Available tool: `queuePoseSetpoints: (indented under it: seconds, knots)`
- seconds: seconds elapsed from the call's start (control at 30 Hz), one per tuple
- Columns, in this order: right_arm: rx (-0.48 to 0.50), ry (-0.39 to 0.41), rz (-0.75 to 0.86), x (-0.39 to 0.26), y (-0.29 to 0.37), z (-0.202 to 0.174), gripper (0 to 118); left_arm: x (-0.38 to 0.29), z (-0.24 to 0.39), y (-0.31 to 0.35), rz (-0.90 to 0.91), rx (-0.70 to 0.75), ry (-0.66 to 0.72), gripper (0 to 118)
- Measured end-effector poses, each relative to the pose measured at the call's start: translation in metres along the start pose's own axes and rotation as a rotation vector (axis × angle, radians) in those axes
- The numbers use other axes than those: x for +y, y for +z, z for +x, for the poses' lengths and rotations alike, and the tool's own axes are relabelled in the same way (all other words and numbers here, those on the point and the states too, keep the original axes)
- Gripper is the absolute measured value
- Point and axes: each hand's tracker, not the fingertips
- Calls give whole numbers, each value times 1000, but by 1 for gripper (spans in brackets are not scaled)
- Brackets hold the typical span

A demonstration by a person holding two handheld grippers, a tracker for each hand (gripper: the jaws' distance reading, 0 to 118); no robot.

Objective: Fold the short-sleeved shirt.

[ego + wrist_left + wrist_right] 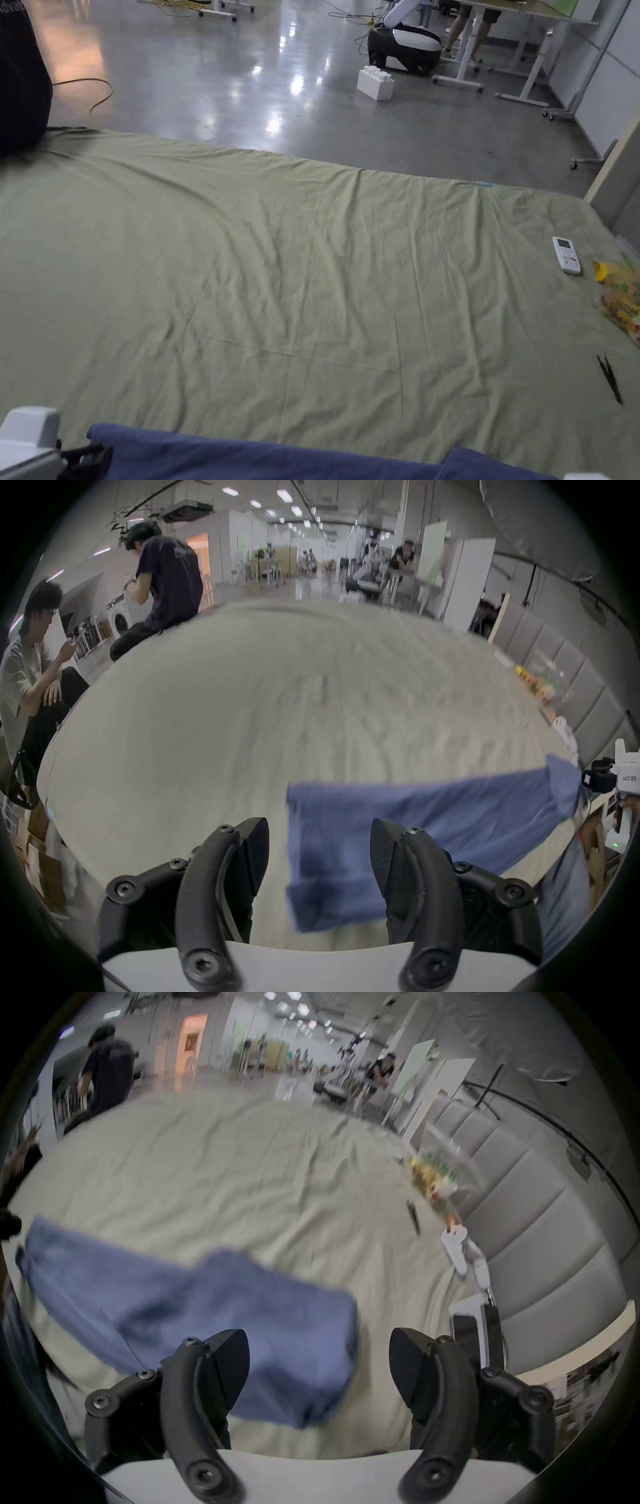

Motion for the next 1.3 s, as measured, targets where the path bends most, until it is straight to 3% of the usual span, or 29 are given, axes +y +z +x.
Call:
queuePoseSetpoints:
  seconds: [0.1,0.2,0.3,0.43,0.57,0.63,0.73,0.8,0.87,0.93,1.0,1.07,1.1,1.3]
  knots:
    - [50,-87,185,30,16,-4,87,24,18,-3,116,9,-53,62]
    - [-9,-110,412,52,24,-26,92,43,37,-1,251,34,-93,62]
    - [-6,-171,560,63,10,-41,92,58,81,17,414,109,-113,62]
    - [33,-260,675,89,26,-62,92,79,107,22,569,59,-114,61]
    - [1,-258,769,109,35,-72,90,90,126,30,676,52,-105,58]
    - [9,-287,779,115,37,-74,75,93,130,33,717,59,-81,48]
    - [-2,-293,803,125,41,-74,28,98,136,39,739,61,-63,19]
    - [-5,-303,796,131,45,-75,20,102,140,42,745,75,-74,11]
    - [7,-323,790,134,44,-74,2,105,141,44,748,71,-82,5]
    - [20,-336,781,137,46,-77,0,110,145,48,747,69,-89,1]
    - [-12,-250,831,141,50,-79,0,113,147,50,745,88,-102,1]
    - [23,-278,807,137,49,-82,0,117,146,52,742,84,-95,1]
    - [-2,-218,839,138,52,-84,0,118,145,53,740,80,-88,1]
    - [8,-210,831,137,52,-89,0,126,133,56,730,87,-55,1]
